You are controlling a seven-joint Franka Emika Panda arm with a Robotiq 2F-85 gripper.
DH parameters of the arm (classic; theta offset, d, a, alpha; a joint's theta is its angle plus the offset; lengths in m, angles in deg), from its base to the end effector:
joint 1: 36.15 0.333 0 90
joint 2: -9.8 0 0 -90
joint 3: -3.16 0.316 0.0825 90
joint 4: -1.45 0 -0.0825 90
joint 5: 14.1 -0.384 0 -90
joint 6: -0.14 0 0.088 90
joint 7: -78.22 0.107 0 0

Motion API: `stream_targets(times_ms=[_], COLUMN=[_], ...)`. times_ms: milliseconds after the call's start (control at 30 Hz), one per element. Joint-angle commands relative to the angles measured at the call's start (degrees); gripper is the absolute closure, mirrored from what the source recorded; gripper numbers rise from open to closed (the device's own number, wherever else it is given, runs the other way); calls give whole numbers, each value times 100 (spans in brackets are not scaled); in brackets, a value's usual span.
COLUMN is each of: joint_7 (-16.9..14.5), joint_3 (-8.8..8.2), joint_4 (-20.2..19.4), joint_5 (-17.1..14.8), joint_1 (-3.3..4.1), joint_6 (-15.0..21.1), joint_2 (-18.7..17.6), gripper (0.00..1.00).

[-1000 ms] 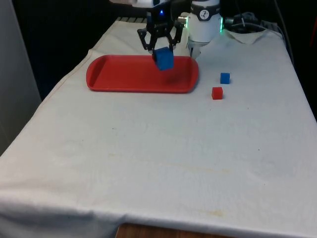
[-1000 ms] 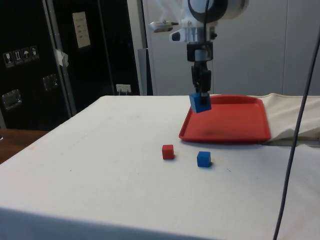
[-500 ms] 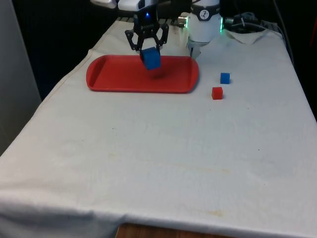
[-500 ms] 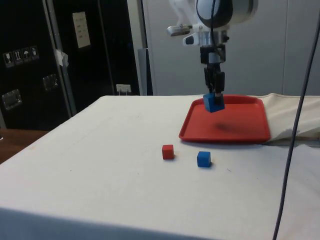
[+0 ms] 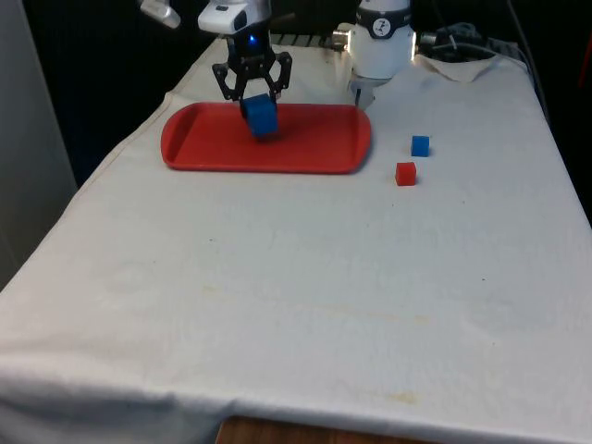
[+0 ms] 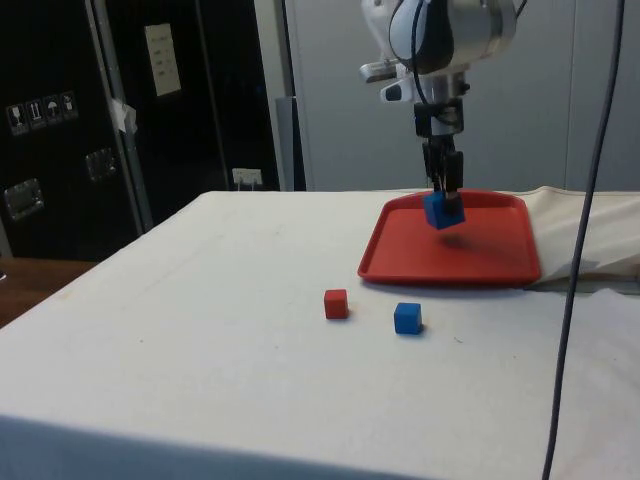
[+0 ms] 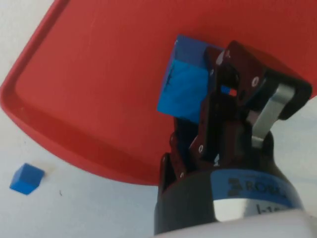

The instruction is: Pick up the largest block and place it onto the tray.

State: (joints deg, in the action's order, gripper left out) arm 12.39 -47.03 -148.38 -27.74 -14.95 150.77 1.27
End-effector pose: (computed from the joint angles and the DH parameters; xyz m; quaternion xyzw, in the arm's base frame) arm 0.3644 -0.2216 0.2125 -0.9762 -0.2142 0.0254 0.0235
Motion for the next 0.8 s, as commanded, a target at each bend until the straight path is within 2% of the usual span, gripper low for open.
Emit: stream_targets(times_ms=[0, 33, 200, 433, 467, 533, 567, 633, 667, 700, 733, 767], joint_7=[-63, -183, -321, -321, -321, -298, -315, -315, -309, -309, -309, -309], joint_3=[11, 97, 160, 160, 160, 155, 155, 149, 149, 149, 149, 143], joint_4=[6, -46, -11, 0, 6, 11, 6, 11, 11, 11, 11, 11], joint_5=[-92, -286, -533, -556, -550, -539, -544, -539, -533, -533, -533, -533], joint_1=[6, -17, 6, 11, 11, 17, 11, 11, 11, 11, 11, 11], joint_6=[0, 97, 97, 57, 52, 29, 46, 40, 34, 34, 29, 29], joint_2=[-52, -46, -189, -235, -241, -252, -241, -246, -246, -246, -246, -246], gripper=[96, 96, 96, 95, 89, 71, 71, 51, 31, 16, 6, 1])
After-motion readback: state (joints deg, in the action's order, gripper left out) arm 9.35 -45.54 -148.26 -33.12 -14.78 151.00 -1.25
